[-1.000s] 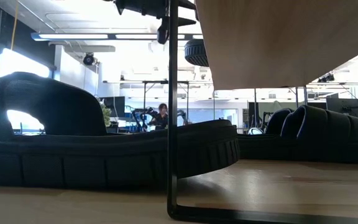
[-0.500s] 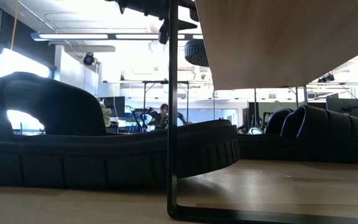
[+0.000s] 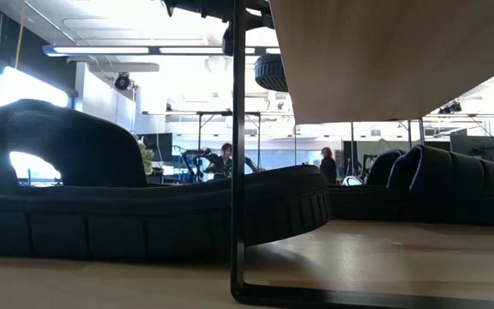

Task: Pick and place slides into the shelf
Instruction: Put the top black slide on the shelf

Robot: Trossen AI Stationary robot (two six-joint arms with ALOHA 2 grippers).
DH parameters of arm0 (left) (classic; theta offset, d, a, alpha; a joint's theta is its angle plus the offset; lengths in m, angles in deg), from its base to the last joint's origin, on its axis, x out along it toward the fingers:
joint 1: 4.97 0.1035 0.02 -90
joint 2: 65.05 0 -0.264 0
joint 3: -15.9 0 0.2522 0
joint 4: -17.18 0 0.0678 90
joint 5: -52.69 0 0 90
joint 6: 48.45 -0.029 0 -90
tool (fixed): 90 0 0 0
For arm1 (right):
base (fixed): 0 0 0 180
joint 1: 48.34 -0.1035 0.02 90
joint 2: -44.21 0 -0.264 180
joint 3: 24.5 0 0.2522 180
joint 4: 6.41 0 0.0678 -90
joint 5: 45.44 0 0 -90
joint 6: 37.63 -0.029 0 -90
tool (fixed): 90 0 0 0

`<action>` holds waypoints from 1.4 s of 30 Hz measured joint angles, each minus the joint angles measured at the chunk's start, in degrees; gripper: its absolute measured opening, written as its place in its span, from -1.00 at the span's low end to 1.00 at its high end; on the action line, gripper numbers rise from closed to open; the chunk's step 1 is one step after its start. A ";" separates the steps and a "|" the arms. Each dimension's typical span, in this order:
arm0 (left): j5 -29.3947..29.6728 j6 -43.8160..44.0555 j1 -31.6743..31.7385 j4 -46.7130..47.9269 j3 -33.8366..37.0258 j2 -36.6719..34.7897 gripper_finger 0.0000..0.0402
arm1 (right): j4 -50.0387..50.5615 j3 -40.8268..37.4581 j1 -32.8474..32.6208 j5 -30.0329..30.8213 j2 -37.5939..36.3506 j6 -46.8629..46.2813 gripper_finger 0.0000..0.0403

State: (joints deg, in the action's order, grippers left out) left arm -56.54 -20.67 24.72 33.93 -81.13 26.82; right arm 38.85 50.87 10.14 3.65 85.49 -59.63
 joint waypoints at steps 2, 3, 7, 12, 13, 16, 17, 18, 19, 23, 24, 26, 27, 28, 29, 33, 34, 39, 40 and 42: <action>0.28 -0.08 -0.37 0.00 0.00 0.00 -0.73 | 0.02 0.00 0.00 0.07 0.00 0.00 -0.93; 0.65 -0.12 -0.43 -0.01 0.00 -0.03 -0.73 | 0.02 0.00 0.00 0.05 0.00 0.04 -0.93; 0.69 0.06 -0.46 0.01 0.00 -0.05 -0.72 | 0.02 0.00 0.00 0.14 0.00 0.06 -0.93; 1.23 1.46 -0.48 0.03 0.00 -0.06 -0.60 | 0.23 0.00 0.00 0.20 0.00 -0.02 -0.79; 1.23 1.54 -0.48 0.07 0.00 -0.06 -0.60 | 0.64 0.00 0.00 0.18 0.00 0.00 -0.75; 0.67 1.59 -0.48 0.24 0.02 -0.04 -0.69 | 2.07 0.00 -0.02 0.12 -0.02 1.33 -0.61; 0.24 1.59 -0.48 0.36 0.02 -0.04 -0.73 | 2.42 0.00 -0.02 0.11 -0.05 1.83 -0.57; -0.35 1.61 -0.48 0.45 0.04 -0.04 -0.73 | 2.72 0.00 -0.02 -0.03 -0.10 2.57 -0.53; -0.98 1.65 -0.48 0.44 0.04 -0.04 -0.73 | 2.89 0.00 -0.02 -0.15 -0.18 2.84 -0.49; -3.13 3.19 -0.47 0.74 0.04 -0.28 -0.73 | 3.22 0.02 0.00 -0.91 -0.98 2.95 -0.36; -3.40 3.66 -0.48 1.02 0.04 -0.42 -0.72 | 3.55 0.02 0.00 -0.92 -1.30 3.03 -0.35; -4.02 4.56 -0.46 3.07 0.04 -1.01 -0.68 | 4.56 0.02 0.00 -0.88 -2.01 3.97 -0.34; -4.16 4.62 -0.46 3.88 0.04 -1.15 -0.67 | 5.37 0.02 0.02 -0.81 -2.42 4.69 -0.33; -4.20 4.65 -0.46 5.13 0.02 -1.42 -0.67 | 6.34 0.04 0.02 -0.60 -2.89 5.50 -0.33; -4.51 4.67 -0.46 7.18 0.02 -1.72 -0.67 | 8.04 0.21 0.00 0.00 -3.36 6.19 -0.33; -8.43 5.23 -0.39 13.36 0.02 -2.01 -0.74 | 17.95 2.89 0.02 5.31 -4.17 11.99 -0.33; -10.19 5.64 -0.41 14.79 0.02 -2.09 -0.74 | 20.61 3.62 0.02 7.37 -4.17 13.51 -0.33; -11.97 6.35 -1.18 19.36 -0.02 -2.12 -0.71 | 29.43 4.94 0.02 14.21 -4.22 17.17 -0.33; -11.66 6.31 -1.42 20.39 -0.02 -2.07 -0.69 | 30.85 4.94 0.02 14.25 -4.15 17.64 -0.33; -11.16 5.83 -1.37 22.20 -0.02 -2.05 -0.68 | 33.73 4.94 0.02 14.43 -4.13 18.44 -0.33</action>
State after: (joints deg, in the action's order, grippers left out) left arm -67.71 -14.84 23.35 56.13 -81.15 24.77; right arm 72.58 55.81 10.16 18.09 81.35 -41.19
